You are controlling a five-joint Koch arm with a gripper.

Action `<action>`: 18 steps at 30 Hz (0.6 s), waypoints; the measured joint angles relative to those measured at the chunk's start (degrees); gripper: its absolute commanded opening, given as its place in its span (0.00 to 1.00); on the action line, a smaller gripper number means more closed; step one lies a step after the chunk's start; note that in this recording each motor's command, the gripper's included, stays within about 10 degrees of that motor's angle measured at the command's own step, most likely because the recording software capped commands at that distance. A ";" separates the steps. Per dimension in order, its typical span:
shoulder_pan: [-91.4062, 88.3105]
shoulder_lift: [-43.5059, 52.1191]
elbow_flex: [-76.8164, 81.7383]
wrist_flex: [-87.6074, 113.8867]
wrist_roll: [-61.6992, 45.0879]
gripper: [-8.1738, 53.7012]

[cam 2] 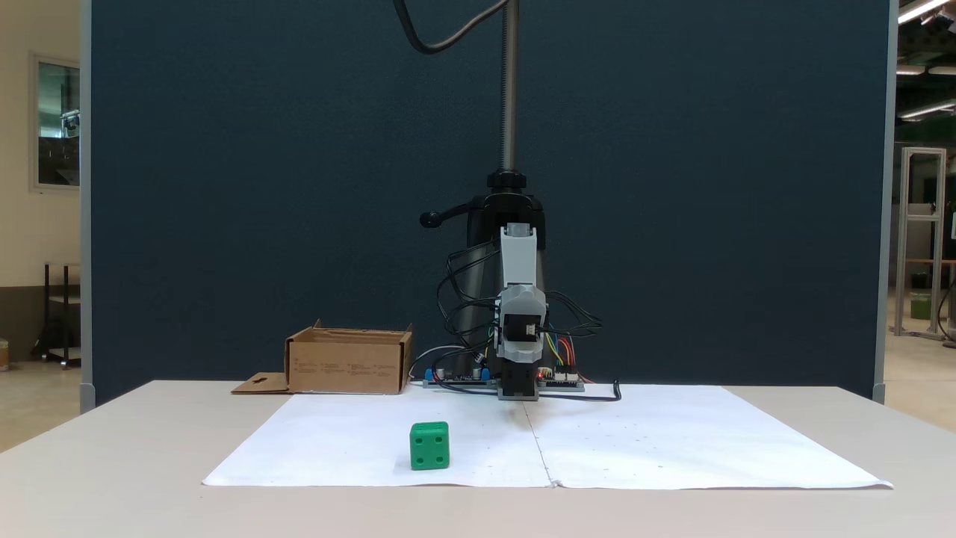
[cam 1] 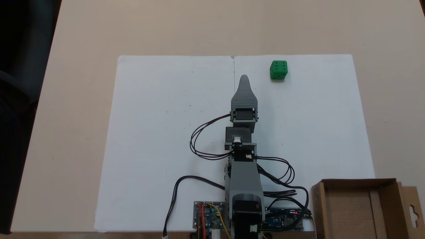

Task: Grasp a green dice and put it in the bin.

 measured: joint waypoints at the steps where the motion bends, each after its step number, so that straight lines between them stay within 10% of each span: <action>1: 0.00 0.00 0.00 0.00 0.00 0.80; 18: 3.69 0.00 -23.29 37.88 0.00 0.77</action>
